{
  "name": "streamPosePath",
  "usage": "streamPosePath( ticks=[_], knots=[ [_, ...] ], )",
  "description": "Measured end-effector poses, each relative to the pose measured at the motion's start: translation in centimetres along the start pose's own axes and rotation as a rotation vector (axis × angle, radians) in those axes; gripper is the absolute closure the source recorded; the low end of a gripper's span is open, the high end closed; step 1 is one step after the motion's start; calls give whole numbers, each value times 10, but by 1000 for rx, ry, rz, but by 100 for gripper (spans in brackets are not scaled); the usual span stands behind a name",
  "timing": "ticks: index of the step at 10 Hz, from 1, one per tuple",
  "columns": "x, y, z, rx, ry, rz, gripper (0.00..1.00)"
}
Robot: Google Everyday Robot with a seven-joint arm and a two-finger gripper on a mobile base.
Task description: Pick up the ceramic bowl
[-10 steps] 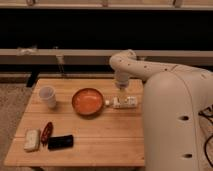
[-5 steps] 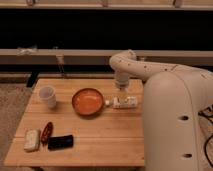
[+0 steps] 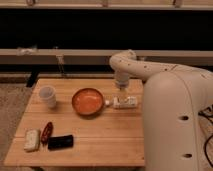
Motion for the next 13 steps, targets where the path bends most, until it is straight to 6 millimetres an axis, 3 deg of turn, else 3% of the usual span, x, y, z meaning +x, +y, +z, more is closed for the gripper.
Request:
streamPosePath(
  ticks=[7, 13],
  knots=[
    [1, -4, 0, 6, 5, -2, 20],
    [-62, -62, 16, 7, -13, -58, 20]
  ],
)
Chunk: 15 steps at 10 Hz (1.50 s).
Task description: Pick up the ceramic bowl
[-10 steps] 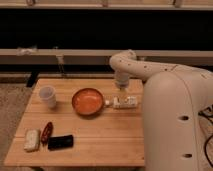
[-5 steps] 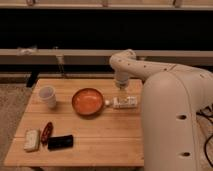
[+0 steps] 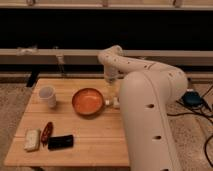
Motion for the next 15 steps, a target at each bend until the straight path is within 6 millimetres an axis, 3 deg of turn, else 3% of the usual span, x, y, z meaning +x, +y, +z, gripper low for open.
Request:
streamPosePath(
  ticks=[5, 15],
  knots=[
    [-32, -15, 32, -54, -32, 23, 20],
    [-61, -2, 48, -148, -52, 43, 20]
  ],
)
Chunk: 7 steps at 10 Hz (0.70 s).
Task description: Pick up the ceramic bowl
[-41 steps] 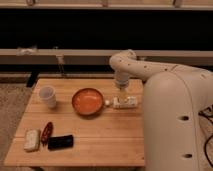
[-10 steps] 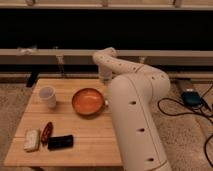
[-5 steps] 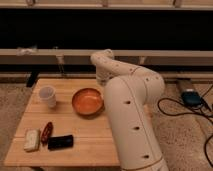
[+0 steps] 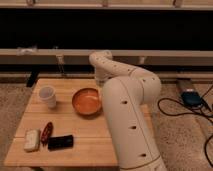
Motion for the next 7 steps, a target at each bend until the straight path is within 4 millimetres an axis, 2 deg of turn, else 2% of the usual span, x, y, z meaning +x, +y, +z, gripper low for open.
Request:
streamPosePath(
  ticks=[3, 4, 7],
  knots=[
    [-3, 0, 9, -15, 5, 36, 21],
    [-6, -1, 12, -11, 5, 43, 25],
    [-4, -1, 17, -15, 7, 73, 54]
  ],
)
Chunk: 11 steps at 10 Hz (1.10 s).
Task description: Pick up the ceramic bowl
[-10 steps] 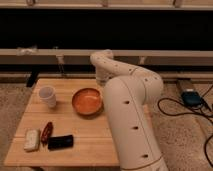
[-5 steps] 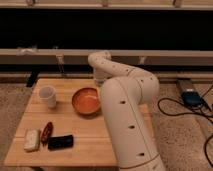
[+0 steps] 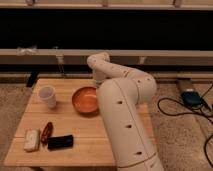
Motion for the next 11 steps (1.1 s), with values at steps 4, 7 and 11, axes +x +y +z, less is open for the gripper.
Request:
streamPosePath(
  ticks=[4, 7, 11],
  knots=[
    [8, 3, -10, 12, -35, 32, 93],
    [22, 3, -35, 31, -102, 68, 94],
    [24, 3, -84, 62, -181, 59, 94]
  ],
)
